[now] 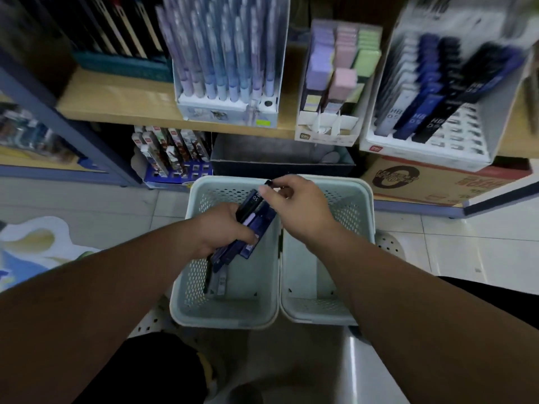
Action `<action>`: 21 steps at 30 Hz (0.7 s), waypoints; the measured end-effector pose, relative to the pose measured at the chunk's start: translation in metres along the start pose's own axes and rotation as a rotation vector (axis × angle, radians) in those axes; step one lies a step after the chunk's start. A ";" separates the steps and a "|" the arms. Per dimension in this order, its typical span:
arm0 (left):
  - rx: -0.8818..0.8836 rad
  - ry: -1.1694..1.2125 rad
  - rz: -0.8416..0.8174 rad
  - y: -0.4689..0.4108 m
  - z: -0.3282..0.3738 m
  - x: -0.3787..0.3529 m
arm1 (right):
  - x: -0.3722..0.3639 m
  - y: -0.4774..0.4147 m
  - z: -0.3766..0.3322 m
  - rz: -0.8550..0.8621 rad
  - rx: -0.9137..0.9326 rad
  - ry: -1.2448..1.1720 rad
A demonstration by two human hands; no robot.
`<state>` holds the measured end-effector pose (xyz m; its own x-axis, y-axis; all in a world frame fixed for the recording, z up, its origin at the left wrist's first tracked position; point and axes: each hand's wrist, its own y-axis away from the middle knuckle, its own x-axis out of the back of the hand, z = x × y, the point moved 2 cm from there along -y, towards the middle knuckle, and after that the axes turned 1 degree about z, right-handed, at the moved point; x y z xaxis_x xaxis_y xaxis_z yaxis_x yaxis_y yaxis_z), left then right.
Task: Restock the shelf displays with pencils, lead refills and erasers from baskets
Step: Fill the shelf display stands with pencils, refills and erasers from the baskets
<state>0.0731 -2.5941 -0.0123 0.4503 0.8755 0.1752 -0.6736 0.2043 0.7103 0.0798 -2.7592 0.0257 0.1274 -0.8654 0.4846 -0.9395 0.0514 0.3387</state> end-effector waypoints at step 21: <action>-0.134 0.196 -0.028 0.145 0.160 -0.097 | 0.241 0.066 -0.073 0.083 0.020 -0.564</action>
<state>0.0256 -2.7197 0.1824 0.3566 0.9342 0.0120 -0.7400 0.2746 0.6140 0.0712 -2.9280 0.2235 -0.1316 -0.9913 0.0016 -0.9457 0.1260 0.2997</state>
